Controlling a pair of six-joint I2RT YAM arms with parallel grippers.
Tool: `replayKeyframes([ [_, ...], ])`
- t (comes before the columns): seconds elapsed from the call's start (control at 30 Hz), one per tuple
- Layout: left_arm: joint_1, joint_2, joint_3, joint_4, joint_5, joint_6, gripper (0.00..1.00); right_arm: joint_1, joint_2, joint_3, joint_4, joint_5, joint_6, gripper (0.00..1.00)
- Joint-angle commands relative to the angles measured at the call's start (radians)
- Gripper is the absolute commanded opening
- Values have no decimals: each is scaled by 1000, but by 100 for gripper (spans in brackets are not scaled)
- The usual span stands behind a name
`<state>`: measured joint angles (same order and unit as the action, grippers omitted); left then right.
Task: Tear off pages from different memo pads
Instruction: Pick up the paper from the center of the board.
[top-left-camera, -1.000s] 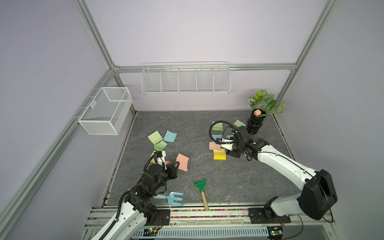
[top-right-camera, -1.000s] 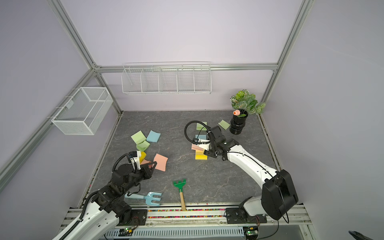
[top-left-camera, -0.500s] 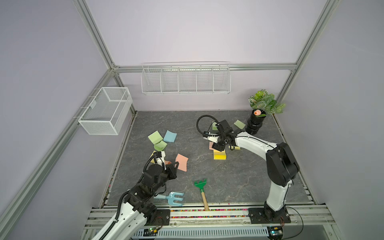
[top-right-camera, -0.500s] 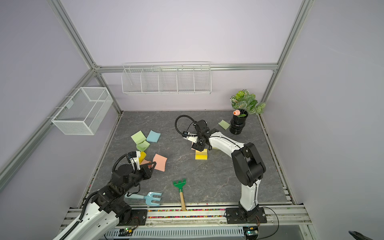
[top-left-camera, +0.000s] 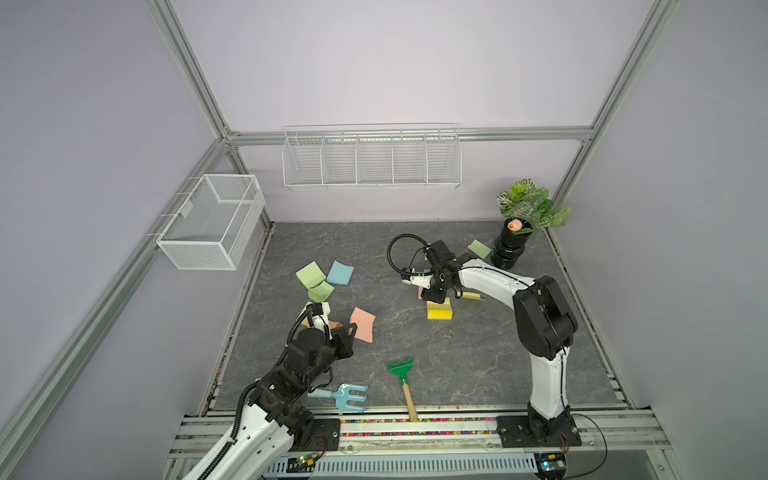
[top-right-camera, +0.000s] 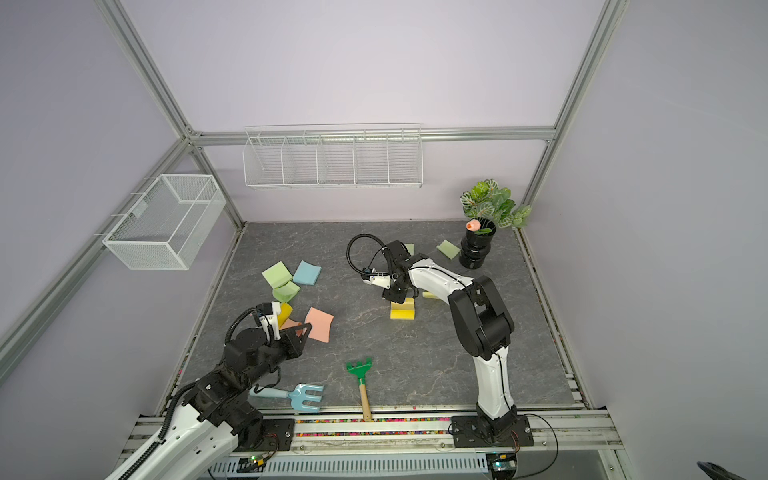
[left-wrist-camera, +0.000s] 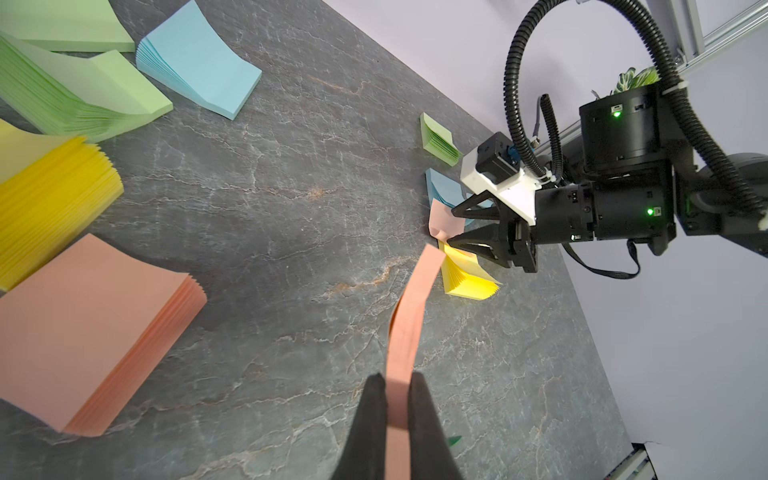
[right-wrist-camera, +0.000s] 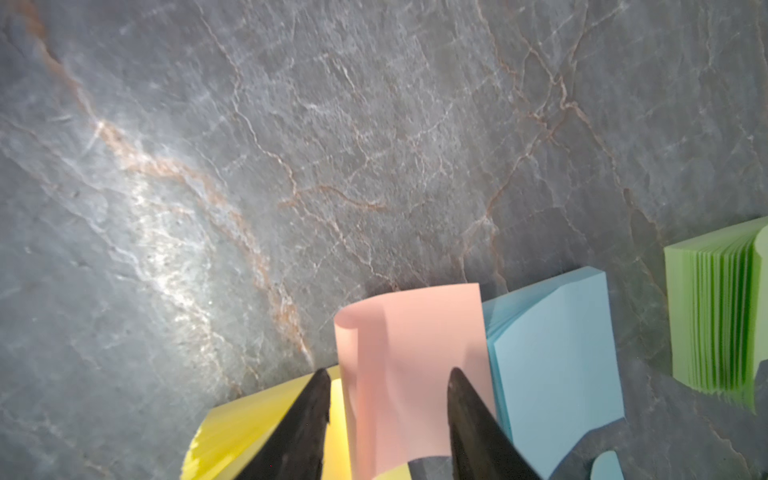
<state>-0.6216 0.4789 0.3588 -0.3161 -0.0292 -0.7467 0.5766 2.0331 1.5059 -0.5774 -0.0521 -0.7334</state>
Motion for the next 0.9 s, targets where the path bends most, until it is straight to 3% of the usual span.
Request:
replayKeyframes([
  [0.0, 3, -2, 3, -1, -17, 8, 0, 7, 31, 28, -75, -29, -6, 49],
  [0.17, 3, -6, 2, -5, -19, 7, 0, 10, 49, 40, -84, -26, 1, 47],
  [0.27, 3, -10, 2, -10, -24, 7, 0, 13, 54, 52, -91, -31, 5, 32],
  [0.37, 3, -12, 3, -13, -28, 8, 0, 14, 54, 75, -113, -25, 13, 8],
  [0.6, 3, -12, 3, -14, -33, 6, 0, 13, -82, 61, -107, -25, 99, 6],
  [0.73, 3, -12, 5, -15, -34, 5, 0, 17, -204, 18, -109, 74, 277, 7],
  [0.87, 3, -25, 5, -21, -34, 4, 0, 14, -322, -60, -217, 338, 604, 7],
])
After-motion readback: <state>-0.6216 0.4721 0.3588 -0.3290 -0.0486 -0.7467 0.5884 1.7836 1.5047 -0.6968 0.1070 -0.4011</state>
